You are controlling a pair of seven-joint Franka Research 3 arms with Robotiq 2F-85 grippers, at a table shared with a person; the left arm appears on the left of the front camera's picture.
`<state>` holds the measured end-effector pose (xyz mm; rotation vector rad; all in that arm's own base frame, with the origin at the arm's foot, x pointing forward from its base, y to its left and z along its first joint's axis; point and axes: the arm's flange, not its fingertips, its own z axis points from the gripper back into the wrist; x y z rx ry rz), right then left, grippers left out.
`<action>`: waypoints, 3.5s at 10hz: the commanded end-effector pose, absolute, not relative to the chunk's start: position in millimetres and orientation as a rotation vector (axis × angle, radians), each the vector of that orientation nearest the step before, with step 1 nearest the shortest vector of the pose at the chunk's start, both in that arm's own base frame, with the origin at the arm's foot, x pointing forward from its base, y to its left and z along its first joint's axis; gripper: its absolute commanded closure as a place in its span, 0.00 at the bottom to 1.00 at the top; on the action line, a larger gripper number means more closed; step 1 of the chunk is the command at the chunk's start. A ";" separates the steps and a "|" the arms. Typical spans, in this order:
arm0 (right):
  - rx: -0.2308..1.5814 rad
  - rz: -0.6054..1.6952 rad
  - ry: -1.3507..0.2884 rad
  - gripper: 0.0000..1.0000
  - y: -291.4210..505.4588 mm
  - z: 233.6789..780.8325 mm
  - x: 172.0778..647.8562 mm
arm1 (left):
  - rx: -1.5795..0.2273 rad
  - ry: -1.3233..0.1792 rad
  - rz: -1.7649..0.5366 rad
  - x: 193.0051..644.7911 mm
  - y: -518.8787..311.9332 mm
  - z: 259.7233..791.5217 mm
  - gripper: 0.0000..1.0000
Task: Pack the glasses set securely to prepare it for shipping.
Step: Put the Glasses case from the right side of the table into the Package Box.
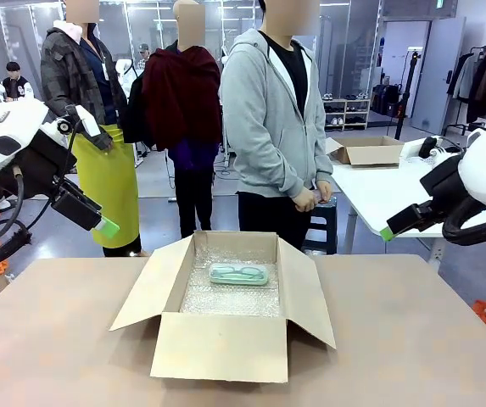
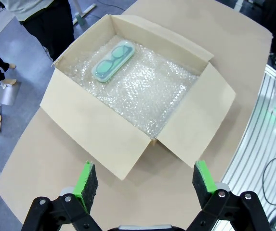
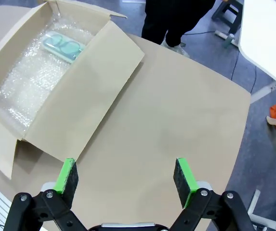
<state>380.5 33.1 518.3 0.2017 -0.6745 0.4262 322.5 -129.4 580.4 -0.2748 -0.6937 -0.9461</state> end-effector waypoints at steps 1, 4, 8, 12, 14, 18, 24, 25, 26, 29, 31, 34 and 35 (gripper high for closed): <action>0.199 0.425 -0.678 0.00 34.4 518.0 380.8 | -0.274 -0.705 -0.945 322.8 -128.6 581.9 0.00; 0.199 0.425 -0.678 0.00 34.4 518.0 380.8 | -0.274 -0.705 -0.945 322.8 -128.6 581.9 0.00; 0.199 0.425 -0.678 0.00 34.4 518.0 380.8 | -0.274 -0.705 -0.945 322.8 -128.6 581.9 0.00; 0.199 0.425 -0.678 0.00 34.4 518.0 380.8 | -0.274 -0.705 -0.945 322.8 -128.6 581.9 0.00; 0.199 0.425 -0.678 0.00 34.4 518.0 380.8 | -0.274 -0.705 -0.945 322.8 -128.6 581.9 0.00; 0.199 0.425 -0.678 0.00 34.4 518.0 380.8 | -0.274 -0.705 -0.945 322.8 -128.6 581.9 0.00; 0.199 0.425 -0.678 0.00 34.4 518.0 380.8 | -0.274 -0.705 -0.945 322.8 -128.6 581.9 0.00; 0.199 0.425 -0.678 0.00 34.4 518.0 380.8 | -0.274 -0.705 -0.945 322.8 -128.6 581.9 0.00; 0.199 0.425 -0.678 0.00 34.4 518.0 380.8 | -0.274 -0.705 -0.945 322.8 -128.6 581.9 0.00; 0.199 0.425 -0.678 0.00 34.4 518.0 380.8 | -0.274 -0.705 -0.945 322.8 -128.6 581.9 0.00; 0.199 0.425 -0.678 0.00 34.4 518.0 380.8 | -0.274 -0.705 -0.945 322.8 -128.6 581.9 0.00; 0.199 0.425 -0.678 0.00 34.4 518.0 380.8 | -0.274 -0.705 -0.945 322.8 -128.6 581.9 0.00; 0.199 0.425 -0.678 0.00 34.4 518.0 380.8 | -0.274 -0.705 -0.945 322.8 -128.6 581.9 0.00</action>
